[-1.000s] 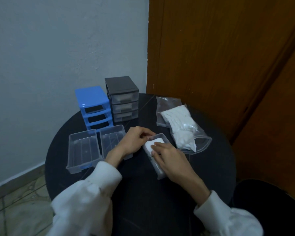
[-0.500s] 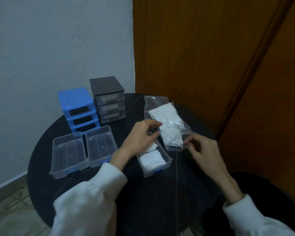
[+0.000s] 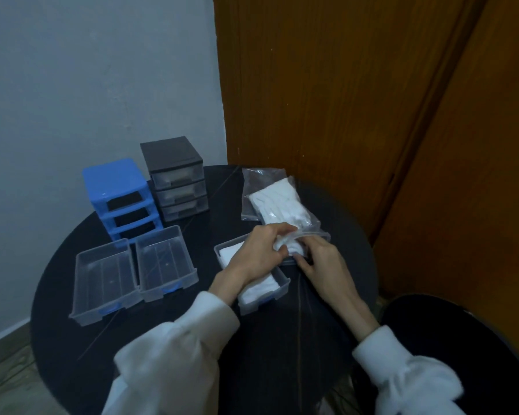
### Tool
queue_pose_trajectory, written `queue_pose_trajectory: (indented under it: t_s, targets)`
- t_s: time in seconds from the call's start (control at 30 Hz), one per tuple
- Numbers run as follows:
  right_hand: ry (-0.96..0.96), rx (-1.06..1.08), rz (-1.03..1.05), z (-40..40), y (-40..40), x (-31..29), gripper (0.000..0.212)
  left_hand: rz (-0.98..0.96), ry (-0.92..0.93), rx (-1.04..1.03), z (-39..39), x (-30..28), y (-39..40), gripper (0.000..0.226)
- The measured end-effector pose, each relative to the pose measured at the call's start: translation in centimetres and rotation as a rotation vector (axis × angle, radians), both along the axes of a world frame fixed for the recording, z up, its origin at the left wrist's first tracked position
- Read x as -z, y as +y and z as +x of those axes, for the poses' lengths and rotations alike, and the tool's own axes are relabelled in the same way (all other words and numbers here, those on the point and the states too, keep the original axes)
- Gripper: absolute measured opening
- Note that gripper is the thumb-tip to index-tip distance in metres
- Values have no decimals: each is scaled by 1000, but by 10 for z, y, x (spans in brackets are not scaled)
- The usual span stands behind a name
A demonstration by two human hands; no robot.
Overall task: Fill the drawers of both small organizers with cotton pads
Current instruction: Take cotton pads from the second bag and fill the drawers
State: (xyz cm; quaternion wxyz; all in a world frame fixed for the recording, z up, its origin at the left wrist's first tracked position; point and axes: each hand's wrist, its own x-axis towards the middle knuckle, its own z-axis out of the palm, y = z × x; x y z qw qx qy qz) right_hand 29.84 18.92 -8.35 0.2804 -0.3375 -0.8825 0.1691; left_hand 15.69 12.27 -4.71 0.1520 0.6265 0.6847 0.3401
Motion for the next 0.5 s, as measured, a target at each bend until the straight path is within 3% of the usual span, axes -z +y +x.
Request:
queue_pose_trajectory:
  t_s: [0.5]
  targets:
    - [115,46,44,9,1,-2,23,-33,-26,-15,-5,2,1,44]
